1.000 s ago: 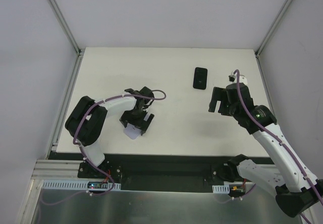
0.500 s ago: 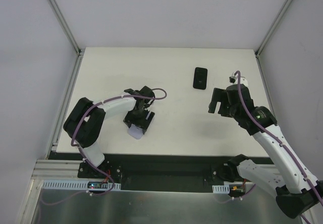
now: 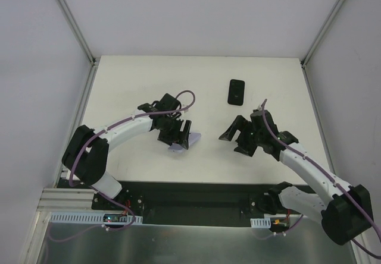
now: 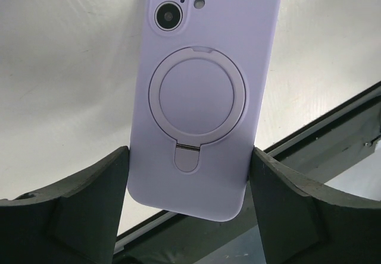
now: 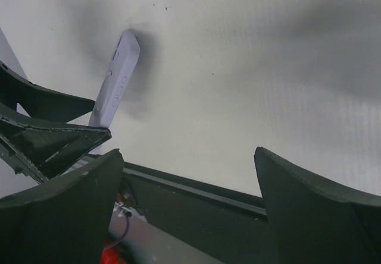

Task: Take the phone out of the phone case
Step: Pick up the phone at the center of the board, then adjust the phone.

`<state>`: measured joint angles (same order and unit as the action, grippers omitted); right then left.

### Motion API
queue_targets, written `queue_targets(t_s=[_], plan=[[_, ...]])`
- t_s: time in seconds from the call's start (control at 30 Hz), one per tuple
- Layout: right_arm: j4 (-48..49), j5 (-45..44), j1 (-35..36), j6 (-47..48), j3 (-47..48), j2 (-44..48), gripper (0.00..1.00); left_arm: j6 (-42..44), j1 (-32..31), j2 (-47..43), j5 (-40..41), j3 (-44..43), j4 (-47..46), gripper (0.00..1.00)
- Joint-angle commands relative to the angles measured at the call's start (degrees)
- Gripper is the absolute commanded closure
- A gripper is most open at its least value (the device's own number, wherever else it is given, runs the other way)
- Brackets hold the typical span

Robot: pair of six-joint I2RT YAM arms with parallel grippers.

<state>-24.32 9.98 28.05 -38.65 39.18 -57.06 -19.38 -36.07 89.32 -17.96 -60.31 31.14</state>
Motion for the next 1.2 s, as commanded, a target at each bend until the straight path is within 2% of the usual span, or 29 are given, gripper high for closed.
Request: queue_targets(t_s=[0.0, 0.2, 0.4, 0.53, 0.6, 0.7, 0.77, 0.87, 0.9, 0.93, 1.0, 1.17], plan=[[11.9, 11.0, 0.2, -12.3, -0.9, -5.4, 0.09, -3.9, -1.1, -2.3, -5.2, 1.3, -4.6, 0.42], [15.5, 18.1, 0.9, -15.6, 2.7, -16.7, 0.14, -4.9, -1.5, -2.8, -5.7, 2.0, -5.9, 0.42], [22.2, 21.6, 4.2, -20.8, 6.0, -28.0, 0.22, -5.7, -1.7, -2.7, -5.9, 2.0, -6.5, 0.42], [23.2, 21.7, 7.0, -22.7, 10.1, -34.0, 0.28, -5.8, -2.2, -2.9, -5.5, 2.0, -6.5, 0.42], [23.3, 22.0, 8.3, -23.2, 12.4, -37.2, 0.39, -5.8, -2.3, -3.1, -5.3, 2.2, -6.5, 0.42], [23.9, 22.5, 9.5, -24.5, 14.1, -40.1, 0.72, -5.8, -2.9, -3.6, -4.5, 2.4, -6.5, 0.41], [23.6, 22.4, 9.7, -24.8, 14.8, -40.8, 0.98, -5.5, -3.2, -4.0, -4.0, 2.6, -6.6, 0.4], [21.6, 22.1, 9.8, -24.5, 15.9, -41.2, 0.99, -4.6, -3.9, -5.1, -3.5, 2.8, -6.4, 0.34], [20.6, 21.7, 9.8, -23.5, 16.6, -41.1, 0.98, -4.3, -4.3, -6.0, -3.2, 2.8, -6.0, 0.3], [19.7, 21.4, 9.7, -23.0, 17.1, -41.0, 0.99, -4.0, -4.4, -6.5, -2.9, 2.7, -5.8, 0.22], [16.8, 20.5, 9.8, -22.0, 17.9, -40.7, 0.99, -3.8, -4.8, -8.2, -1.2, 2.7, -4.9, 0.16], [13.9, 20.2, 10.3, -22.3, 18.7, -40.2, 0.99, -2.8, -8.3, -10.7, 6.7, 1.3, -2.7, 0.14]])
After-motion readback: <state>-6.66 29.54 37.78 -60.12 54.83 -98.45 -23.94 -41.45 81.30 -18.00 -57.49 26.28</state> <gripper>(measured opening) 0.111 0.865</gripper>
